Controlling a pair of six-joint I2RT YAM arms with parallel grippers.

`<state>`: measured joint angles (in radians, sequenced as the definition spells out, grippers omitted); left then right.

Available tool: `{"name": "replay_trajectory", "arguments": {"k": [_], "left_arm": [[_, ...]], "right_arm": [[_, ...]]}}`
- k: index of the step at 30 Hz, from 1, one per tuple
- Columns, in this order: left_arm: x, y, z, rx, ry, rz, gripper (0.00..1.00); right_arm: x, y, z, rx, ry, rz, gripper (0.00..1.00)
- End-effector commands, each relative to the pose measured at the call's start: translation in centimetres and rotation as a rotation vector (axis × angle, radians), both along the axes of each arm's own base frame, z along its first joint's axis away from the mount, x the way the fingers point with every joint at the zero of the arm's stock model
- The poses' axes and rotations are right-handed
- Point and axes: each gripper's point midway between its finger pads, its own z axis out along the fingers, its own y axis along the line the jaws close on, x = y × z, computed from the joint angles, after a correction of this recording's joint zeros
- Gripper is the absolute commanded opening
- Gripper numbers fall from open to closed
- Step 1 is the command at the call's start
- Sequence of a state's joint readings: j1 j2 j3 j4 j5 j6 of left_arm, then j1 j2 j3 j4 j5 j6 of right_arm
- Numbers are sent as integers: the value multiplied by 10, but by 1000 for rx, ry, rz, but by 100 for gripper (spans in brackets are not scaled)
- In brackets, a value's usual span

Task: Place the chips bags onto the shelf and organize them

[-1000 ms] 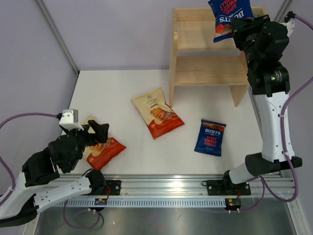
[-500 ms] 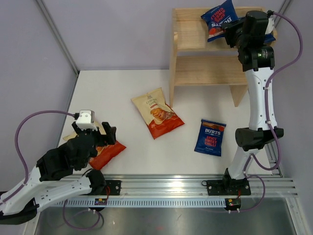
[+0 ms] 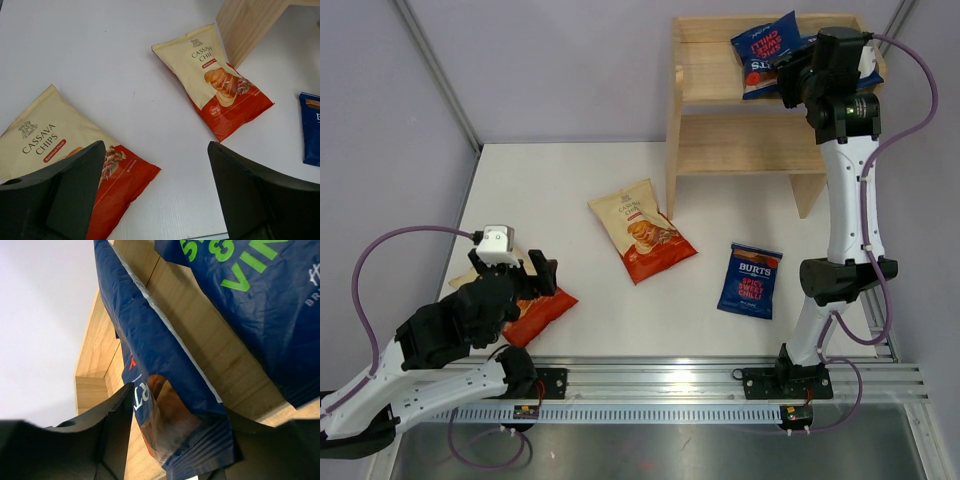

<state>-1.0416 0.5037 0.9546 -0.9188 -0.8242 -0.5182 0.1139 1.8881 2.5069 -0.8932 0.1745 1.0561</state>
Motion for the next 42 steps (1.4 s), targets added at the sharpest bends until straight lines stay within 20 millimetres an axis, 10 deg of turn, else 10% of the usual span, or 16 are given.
{"name": "replay_trajectory", "arguments": {"k": [1, 17, 29, 42], "left_arm": [[4, 0, 6, 4, -25, 11, 86], [5, -4, -2, 36, -4, 8, 82], [5, -3, -5, 43, 2, 10, 80], [3, 0, -4, 26, -6, 9, 79]], "right_arm": [[-16, -13, 28, 1, -55, -44, 54], [-40, -24, 31, -22, -37, -47, 50], [-36, -33, 23, 57, -38, -86, 27], [-28, -40, 12, 102, -15, -115, 32]]}}
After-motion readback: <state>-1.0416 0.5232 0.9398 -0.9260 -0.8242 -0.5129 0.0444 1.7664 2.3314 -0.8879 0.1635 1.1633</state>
